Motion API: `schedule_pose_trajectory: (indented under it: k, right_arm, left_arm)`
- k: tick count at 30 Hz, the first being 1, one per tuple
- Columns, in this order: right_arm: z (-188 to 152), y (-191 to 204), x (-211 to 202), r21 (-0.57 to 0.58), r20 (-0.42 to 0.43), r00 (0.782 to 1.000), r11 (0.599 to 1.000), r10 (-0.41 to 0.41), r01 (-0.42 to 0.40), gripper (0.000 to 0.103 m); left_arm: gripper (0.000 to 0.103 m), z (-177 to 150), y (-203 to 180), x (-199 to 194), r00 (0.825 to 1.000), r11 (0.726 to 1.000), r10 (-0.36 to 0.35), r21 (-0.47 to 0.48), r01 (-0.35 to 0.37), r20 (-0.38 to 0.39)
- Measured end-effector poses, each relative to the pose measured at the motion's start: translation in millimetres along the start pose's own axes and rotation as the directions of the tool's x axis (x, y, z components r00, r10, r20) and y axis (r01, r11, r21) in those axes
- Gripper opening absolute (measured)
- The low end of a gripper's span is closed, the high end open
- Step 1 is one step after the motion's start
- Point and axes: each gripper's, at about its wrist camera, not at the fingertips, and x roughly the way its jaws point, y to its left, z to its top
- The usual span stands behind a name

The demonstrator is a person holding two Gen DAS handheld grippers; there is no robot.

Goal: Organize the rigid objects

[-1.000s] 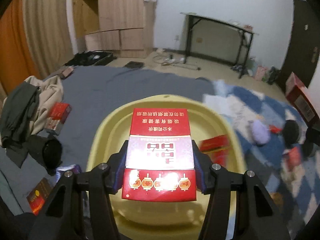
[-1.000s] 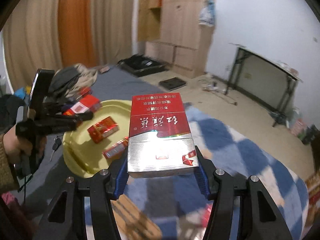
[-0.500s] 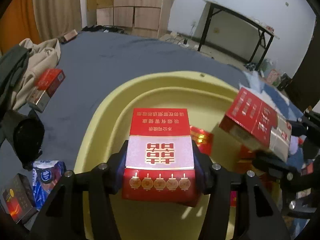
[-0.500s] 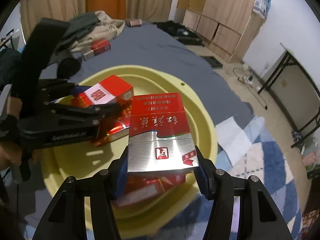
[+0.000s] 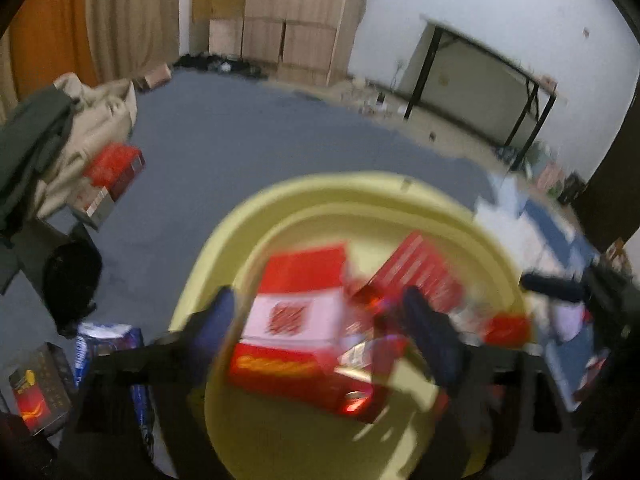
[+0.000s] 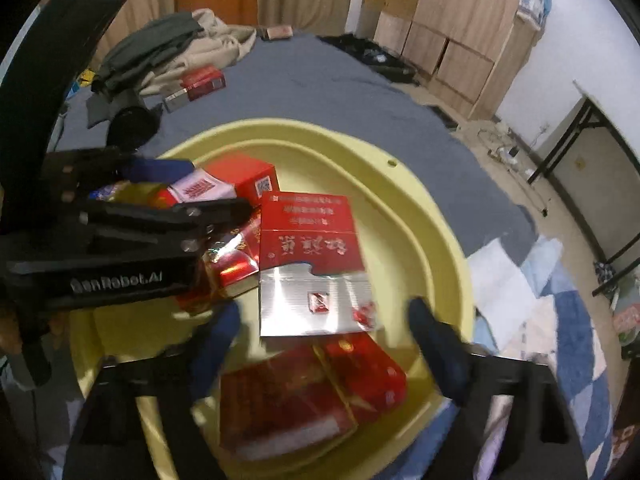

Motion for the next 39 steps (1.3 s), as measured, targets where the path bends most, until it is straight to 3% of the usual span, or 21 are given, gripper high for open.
schedule_pose_trajectory:
  k: [3, 8, 12, 16, 19, 22, 25, 28, 33, 39]
  right_arm:
    - [-12, -5, -31, 0.045, 0.059, 0.998, 0.999, -0.006, 0.003, 0.095]
    - [-51, -26, -107, 0.196, 0.194, 0.981, 0.98, -0.014, -0.025, 0.103]
    - [-119, -52, -181, 0.317, 0.234, 0.965, 0.948, -0.116, 0.037, 0.103]
    - [-200, -78, -240, 0.425, 0.192, 0.955, 0.896, -0.226, 0.126, 0.103]
    - [-257, -91, -274, 0.497, 0.14, 0.948, 0.848, -0.287, 0.183, 0.103]
    - [-309, -97, -300, 0.579, 0.105, 0.936, 0.786, -0.336, 0.217, 0.103]
    - [-348, -101, -311, 0.65, 0.07, 0.93, 0.724, -0.361, 0.232, 0.103]
    - [-369, -99, -312, 0.714, 0.065, 0.93, 0.668, -0.363, 0.211, 0.103]
    - [-369, -112, -299, 0.751, 0.02, 0.93, 0.619, -0.367, 0.228, 0.103]
    - [-353, -146, -263, 0.781, 0.046, 0.947, 0.603, -0.317, 0.164, 0.103]
  left_arm:
    - [0.103, 12, -18, -29, 0.998, 1.0, -0.015, -0.005, 0.016, 0.056]
    - [0.103, 15, -77, -83, 0.988, 0.993, -0.118, 0.033, 0.116, 0.1]
    - [0.103, -9, -135, -119, 0.965, 0.969, -0.246, 0.055, 0.242, 0.093]
    - [0.103, -58, -188, -127, 0.954, 0.94, -0.298, 0.173, 0.295, -0.009]
    - [0.103, -92, -222, -132, 0.962, 0.91, -0.266, 0.316, 0.27, -0.056]
    - [0.103, -109, -234, -135, 0.96, 0.91, -0.268, 0.307, 0.279, -0.079]
    - [0.103, -122, -233, -134, 0.952, 0.933, -0.289, 0.192, 0.303, -0.101]
    - [0.103, -136, -237, -129, 0.944, 0.938, -0.307, 0.133, 0.321, -0.119]
    - [0.103, -165, -277, -124, 0.962, 0.922, -0.244, 0.276, 0.27, -0.126]
    - [0.103, -191, -312, -95, 0.962, 0.924, -0.224, 0.28, 0.26, -0.154]
